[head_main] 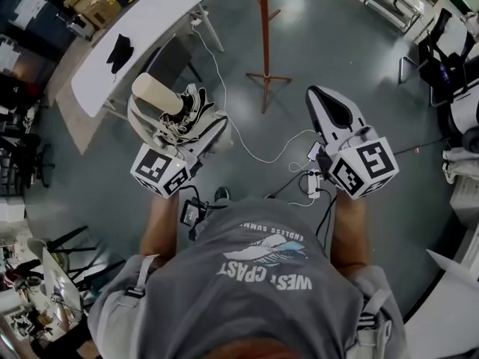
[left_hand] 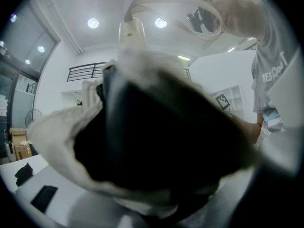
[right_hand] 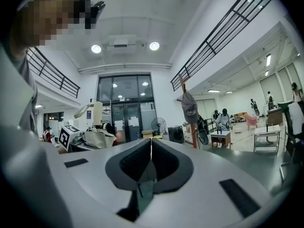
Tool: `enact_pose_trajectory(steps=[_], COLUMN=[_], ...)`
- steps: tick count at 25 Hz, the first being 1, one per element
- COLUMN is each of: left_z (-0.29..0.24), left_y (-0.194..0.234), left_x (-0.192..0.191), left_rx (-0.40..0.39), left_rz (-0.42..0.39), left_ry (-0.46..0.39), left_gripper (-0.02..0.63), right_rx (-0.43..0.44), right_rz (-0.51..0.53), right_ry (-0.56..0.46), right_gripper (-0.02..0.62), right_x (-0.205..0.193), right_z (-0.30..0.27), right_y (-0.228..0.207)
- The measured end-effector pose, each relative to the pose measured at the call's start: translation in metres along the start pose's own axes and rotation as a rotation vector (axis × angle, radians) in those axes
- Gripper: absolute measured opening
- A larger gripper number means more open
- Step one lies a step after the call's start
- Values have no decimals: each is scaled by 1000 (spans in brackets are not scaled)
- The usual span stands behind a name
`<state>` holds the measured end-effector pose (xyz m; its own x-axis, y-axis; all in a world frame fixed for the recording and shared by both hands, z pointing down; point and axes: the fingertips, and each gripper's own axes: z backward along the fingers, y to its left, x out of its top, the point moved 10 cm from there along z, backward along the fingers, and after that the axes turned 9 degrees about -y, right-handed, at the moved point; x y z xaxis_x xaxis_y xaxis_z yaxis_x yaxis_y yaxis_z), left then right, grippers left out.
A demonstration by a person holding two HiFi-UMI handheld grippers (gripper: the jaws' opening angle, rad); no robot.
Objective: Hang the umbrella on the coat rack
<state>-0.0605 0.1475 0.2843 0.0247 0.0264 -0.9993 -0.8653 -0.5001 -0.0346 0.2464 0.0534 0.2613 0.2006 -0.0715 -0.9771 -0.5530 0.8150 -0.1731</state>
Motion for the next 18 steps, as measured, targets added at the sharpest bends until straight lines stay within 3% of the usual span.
enact_pose_trajectory(steps=[7,18], left_z=[-23,-75], left_y=[13,81], left_x=[-4,-22], left_rx=[-28,-143], left_rz=[1,25], left_ry=[-5,-25], left_gripper=[318,318], right_rx=[-31,-160], right_rz=[3,42], right_ry=[8,12], right_gripper=[29,29], right_x=[-2,-5], right_z=[-6,-44], right_y=[-15,-28])
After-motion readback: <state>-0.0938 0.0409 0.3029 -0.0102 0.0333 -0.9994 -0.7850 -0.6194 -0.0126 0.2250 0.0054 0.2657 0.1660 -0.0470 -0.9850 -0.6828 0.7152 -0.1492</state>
